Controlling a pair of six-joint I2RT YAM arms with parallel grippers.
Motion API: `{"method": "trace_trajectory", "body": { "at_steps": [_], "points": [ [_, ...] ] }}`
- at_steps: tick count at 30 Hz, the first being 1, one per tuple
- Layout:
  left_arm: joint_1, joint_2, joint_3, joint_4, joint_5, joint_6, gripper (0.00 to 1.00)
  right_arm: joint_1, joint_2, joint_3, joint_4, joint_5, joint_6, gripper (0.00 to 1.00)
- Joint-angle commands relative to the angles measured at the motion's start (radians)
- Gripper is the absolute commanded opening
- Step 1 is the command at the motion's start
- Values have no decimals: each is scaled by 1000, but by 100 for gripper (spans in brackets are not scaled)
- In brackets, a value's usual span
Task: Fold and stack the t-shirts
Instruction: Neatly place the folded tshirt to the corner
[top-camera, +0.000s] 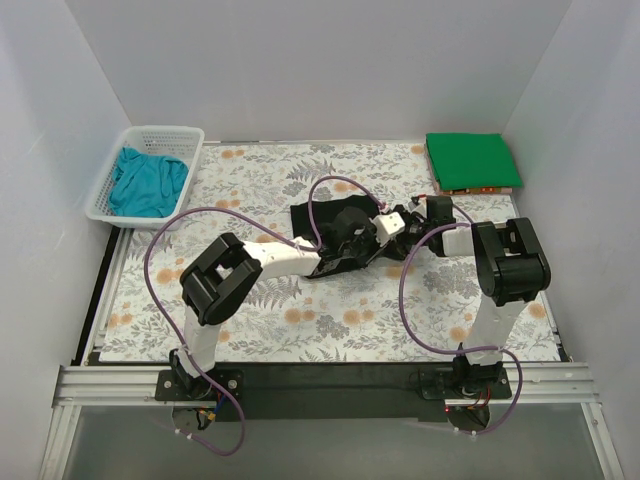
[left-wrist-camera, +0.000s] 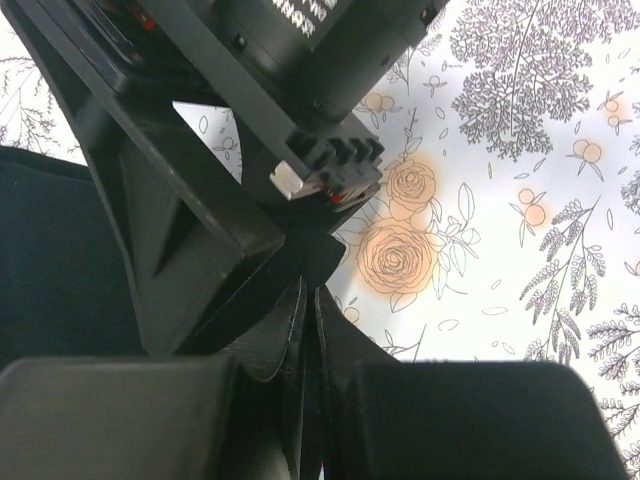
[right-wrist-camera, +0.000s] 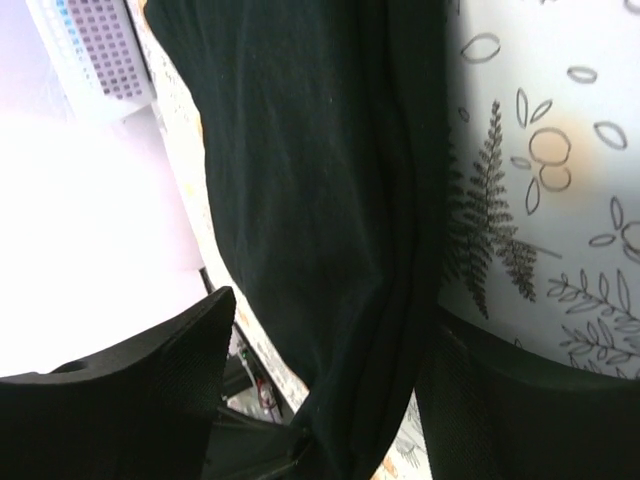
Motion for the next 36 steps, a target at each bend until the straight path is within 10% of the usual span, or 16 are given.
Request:
{"method": "trace_trajectory", "body": {
  "at_steps": [1, 18, 22, 25, 29, 36],
  "points": [
    [14, -27, 39, 12, 25, -35, 0, 15, 16, 17, 24, 102, 11, 72],
    [31, -24, 45, 23, 67, -80, 0, 47, 81, 9, 198, 212, 118, 63],
    [31, -26, 48, 21, 59, -83, 0, 61, 91, 8, 211, 206, 114, 52],
    [37, -29, 62, -8, 74, -97, 0, 63, 88, 35, 213, 191, 60, 23],
    [80, -110, 70, -159, 165, -152, 38, 44, 67, 97, 169, 182, -78, 1],
    [215, -436, -63, -382, 263, -290, 77, 24, 50, 333, -175, 189, -484, 1]
  ]
}}
